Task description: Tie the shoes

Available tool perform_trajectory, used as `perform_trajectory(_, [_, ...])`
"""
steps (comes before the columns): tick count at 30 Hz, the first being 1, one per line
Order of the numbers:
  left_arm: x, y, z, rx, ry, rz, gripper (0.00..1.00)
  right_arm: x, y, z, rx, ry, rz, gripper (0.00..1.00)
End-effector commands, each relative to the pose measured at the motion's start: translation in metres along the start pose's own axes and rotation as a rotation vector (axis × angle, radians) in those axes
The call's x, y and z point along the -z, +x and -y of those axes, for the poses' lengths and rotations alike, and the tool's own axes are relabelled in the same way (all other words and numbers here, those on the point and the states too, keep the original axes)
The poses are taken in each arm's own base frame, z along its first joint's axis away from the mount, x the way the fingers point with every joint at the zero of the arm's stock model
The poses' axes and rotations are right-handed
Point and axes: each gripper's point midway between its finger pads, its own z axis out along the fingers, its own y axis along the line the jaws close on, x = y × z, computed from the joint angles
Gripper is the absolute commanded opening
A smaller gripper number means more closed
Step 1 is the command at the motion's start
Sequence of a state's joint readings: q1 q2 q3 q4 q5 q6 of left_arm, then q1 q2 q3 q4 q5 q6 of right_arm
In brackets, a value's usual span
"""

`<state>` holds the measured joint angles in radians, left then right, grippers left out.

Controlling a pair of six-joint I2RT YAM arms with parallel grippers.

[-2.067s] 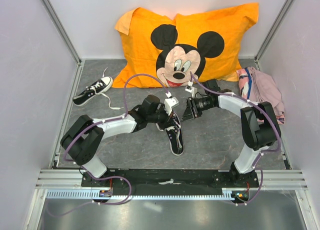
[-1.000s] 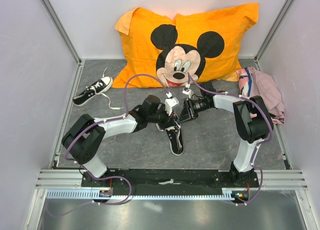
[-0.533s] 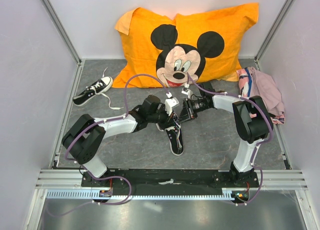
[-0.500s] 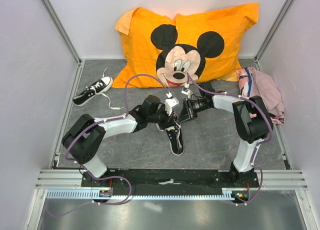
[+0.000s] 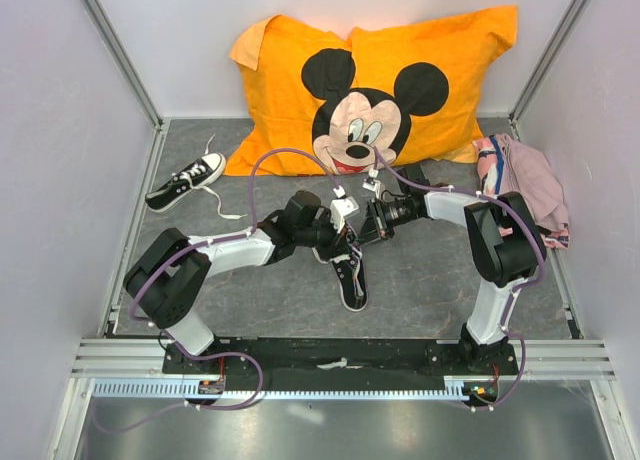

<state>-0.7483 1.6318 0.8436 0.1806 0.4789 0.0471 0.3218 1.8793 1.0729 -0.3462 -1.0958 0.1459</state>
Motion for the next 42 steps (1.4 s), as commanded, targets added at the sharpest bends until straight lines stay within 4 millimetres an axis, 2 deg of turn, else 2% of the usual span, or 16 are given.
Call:
perform_trajectory(1, [0.012, -0.009, 0.012, -0.082, 0.047, 0.003, 0.13, 0.003, -0.006, -0.005, 0.059, 0.026, 0.038, 0.0])
perform_trajectory(3, [0.019, -0.004, 0.013, -0.101, 0.051, -0.018, 0.24, 0.004, -0.009, -0.004, 0.065, 0.047, 0.054, 0.0])
perform_trajectory(4, [0.026, -0.01, 0.017, -0.12, 0.057, -0.006, 0.28, 0.006, -0.011, -0.007, 0.076, 0.052, 0.062, 0.0])
perform_trajectory(5, [0.031, 0.001, 0.02, -0.139, 0.069, -0.038, 0.38, 0.006, -0.012, -0.006, 0.075, 0.063, 0.067, 0.0])
perform_trajectory(7, [0.048, -0.003, 0.028, -0.193, 0.079, -0.016, 0.46, 0.009, -0.015, -0.008, 0.091, 0.073, 0.08, 0.0])
perform_trajectory(8, [0.053, 0.005, 0.029, -0.213, 0.077, -0.023, 0.54, 0.01, -0.016, -0.008, 0.094, 0.077, 0.086, 0.0])
perform_trajectory(9, [0.059, 0.006, 0.03, -0.223, 0.074, -0.019, 0.57, 0.01, -0.017, -0.008, 0.099, 0.085, 0.092, 0.0])
perform_trajectory(12, [0.073, 0.015, 0.027, -0.274, 0.068, -0.04, 0.59, 0.014, -0.024, -0.011, 0.121, 0.106, 0.112, 0.0])
perform_trajectory(17, [0.082, 0.028, -0.006, -0.366, 0.014, -0.088, 0.59, 0.021, -0.036, -0.014, 0.168, 0.159, 0.15, 0.0])
perform_trajectory(24, [0.071, 0.045, -0.039, -0.572, 0.017, -0.154, 0.59, 0.031, -0.043, -0.019, 0.215, 0.217, 0.171, 0.0])
perform_trajectory(31, [0.065, 0.048, -0.079, -0.698, -0.013, -0.182, 0.59, 0.035, -0.041, -0.017, 0.24, 0.253, 0.167, 0.0])
perform_trajectory(37, [0.056, 0.033, -0.089, -0.765, -0.009, -0.157, 0.61, 0.037, -0.042, -0.018, 0.246, 0.252, 0.169, 0.0])
perform_trajectory(42, [0.045, 0.036, -0.1, -0.77, -0.007, -0.181, 0.61, 0.037, -0.043, -0.02, 0.252, 0.251, 0.171, 0.0])
